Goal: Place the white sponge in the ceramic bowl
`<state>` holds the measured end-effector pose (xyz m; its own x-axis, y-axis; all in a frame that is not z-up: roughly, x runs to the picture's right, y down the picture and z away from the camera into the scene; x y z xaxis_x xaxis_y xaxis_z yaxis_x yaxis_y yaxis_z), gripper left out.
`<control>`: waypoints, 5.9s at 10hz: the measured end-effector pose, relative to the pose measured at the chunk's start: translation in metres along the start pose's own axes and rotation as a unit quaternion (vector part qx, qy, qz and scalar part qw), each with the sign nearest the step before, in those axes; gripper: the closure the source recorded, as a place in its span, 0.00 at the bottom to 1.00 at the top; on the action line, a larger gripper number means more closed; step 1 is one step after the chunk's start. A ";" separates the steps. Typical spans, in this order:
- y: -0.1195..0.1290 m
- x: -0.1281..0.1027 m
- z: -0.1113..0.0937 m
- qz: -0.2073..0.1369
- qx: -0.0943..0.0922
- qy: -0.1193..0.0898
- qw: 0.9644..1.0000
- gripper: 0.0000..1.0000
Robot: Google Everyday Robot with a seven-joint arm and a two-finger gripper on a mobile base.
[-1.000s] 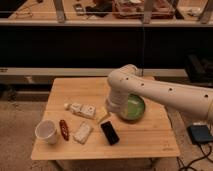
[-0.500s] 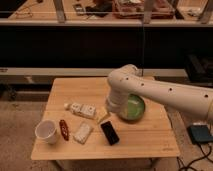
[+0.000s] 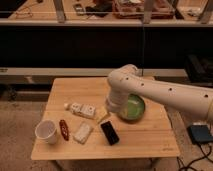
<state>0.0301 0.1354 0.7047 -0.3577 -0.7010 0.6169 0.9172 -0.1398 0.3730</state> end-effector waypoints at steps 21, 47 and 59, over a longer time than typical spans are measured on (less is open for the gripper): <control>-0.091 0.072 0.049 0.022 -0.002 0.022 1.000 0.20; -0.106 0.093 0.147 -0.115 0.050 -0.052 0.991 0.20; -0.127 0.085 0.137 -0.161 0.024 -0.062 0.985 1.00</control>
<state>-0.1407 0.1895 0.8051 -0.6507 -0.5338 0.5401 0.7440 -0.3059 0.5940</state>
